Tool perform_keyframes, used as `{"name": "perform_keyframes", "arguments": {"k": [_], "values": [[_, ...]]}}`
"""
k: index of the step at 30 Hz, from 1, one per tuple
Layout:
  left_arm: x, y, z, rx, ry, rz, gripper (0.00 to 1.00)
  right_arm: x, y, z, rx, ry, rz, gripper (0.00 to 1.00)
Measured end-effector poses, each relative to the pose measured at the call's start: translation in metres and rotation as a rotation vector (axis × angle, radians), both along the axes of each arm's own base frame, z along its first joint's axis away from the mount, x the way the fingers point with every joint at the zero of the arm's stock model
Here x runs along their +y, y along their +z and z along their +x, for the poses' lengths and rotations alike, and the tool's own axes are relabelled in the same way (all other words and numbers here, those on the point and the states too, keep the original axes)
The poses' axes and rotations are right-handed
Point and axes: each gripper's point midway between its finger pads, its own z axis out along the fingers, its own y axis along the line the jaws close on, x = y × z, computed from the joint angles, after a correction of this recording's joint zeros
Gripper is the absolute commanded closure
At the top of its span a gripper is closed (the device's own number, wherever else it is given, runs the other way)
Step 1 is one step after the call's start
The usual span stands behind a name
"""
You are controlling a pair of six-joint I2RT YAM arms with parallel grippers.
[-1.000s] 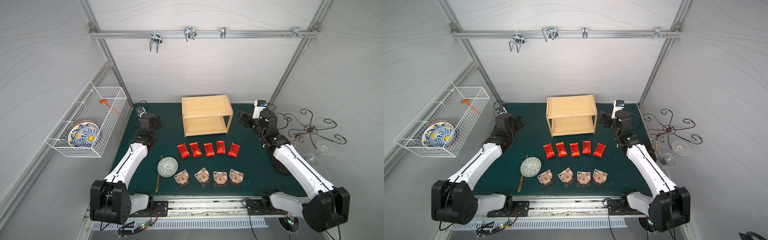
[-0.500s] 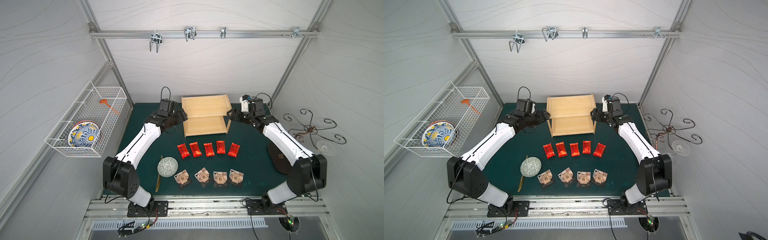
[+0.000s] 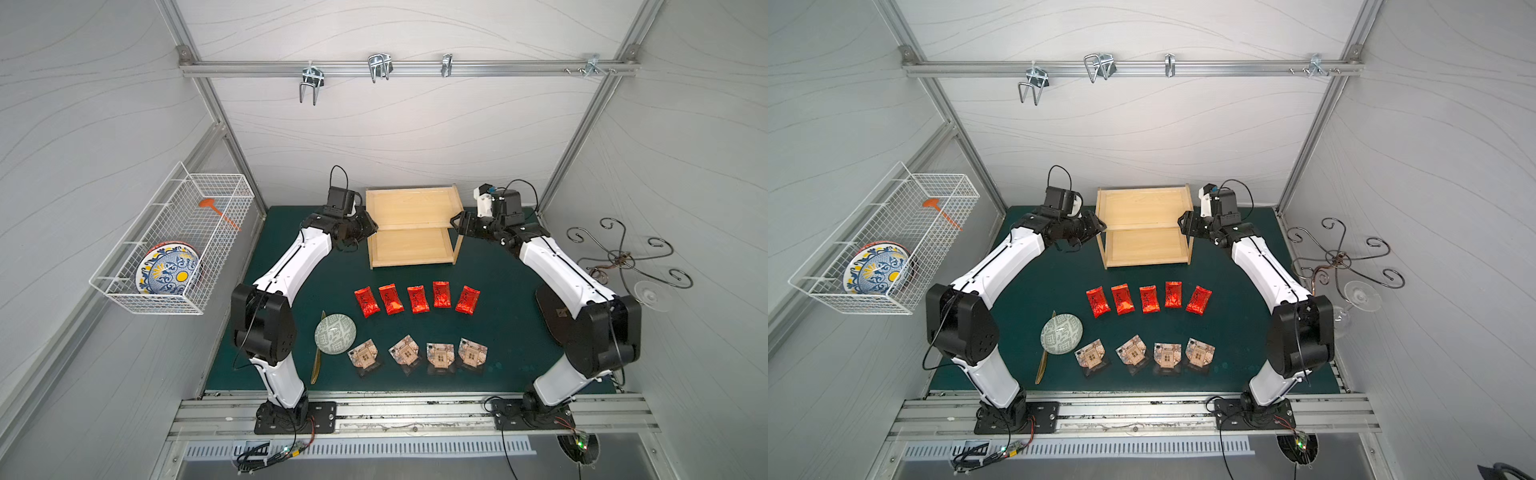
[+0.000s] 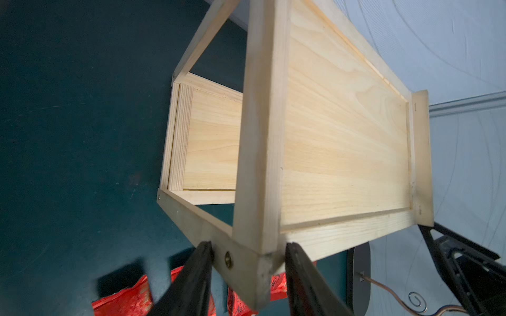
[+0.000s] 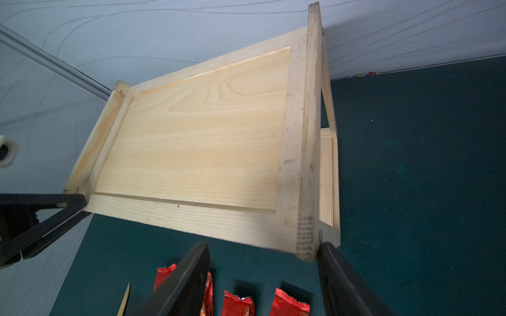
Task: Place the tea bags on the shelf by color
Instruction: Move the shelf to the center of the board.
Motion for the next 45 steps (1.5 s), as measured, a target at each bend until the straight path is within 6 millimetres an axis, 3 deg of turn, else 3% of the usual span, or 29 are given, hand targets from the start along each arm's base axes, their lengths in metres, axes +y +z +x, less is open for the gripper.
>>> {"name": "perform_keyframes", "arguments": {"k": [7, 14, 28, 33, 39, 42, 45], "values": [[-0.010, 0.001, 0.029, -0.019, 0.007, -0.015, 0.58, -0.012, 0.000, 0.028, -0.006, -0.043, 0.000, 0.42], [-0.011, 0.000, 0.036, -0.034, 0.015, -0.008, 0.56, -0.013, -0.001, 0.052, -0.011, -0.053, 0.010, 0.45], [-0.007, 0.001, 0.047, -0.060, 0.017, 0.027, 0.52, -0.010, 0.000, 0.053, -0.008, -0.038, 0.020, 0.37], [0.005, 0.003, 0.053, -0.078, 0.037, 0.082, 0.42, -0.017, -0.003, 0.050, 0.019, -0.071, -0.013, 0.28], [0.032, 0.010, 0.040, -0.076, 0.088, 0.185, 0.38, -0.036, 0.013, 0.024, 0.012, -0.163, -0.101, 0.24], [0.046, 0.022, 0.018, -0.082, 0.113, 0.217, 0.38, -0.043, 0.018, -0.008, 0.006, -0.187, -0.141, 0.24], [0.056, 0.026, -0.013, -0.082, 0.129, 0.245, 0.38, -0.053, 0.000, -0.047, 0.037, -0.207, -0.204, 0.23]]}}
